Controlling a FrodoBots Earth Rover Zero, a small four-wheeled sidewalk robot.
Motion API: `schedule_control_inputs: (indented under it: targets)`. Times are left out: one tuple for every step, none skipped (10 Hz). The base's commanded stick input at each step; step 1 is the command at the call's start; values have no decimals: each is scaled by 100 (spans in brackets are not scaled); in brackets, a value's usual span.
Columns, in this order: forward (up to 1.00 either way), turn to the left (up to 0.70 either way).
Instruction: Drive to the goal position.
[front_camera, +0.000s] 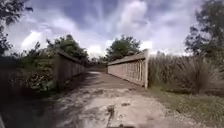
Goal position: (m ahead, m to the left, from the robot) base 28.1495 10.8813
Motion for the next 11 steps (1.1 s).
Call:
schedule_control_inputs:
  targets:
    - [100, 0]
    - [100, 0]
    - [100, 0]
    - [100, 0]
    - [100, 0]
    - [100, 0]
    - [100, 0]
    - [100, 0]
    - [100, 0]
    - [100, 0]
    - [100, 0]
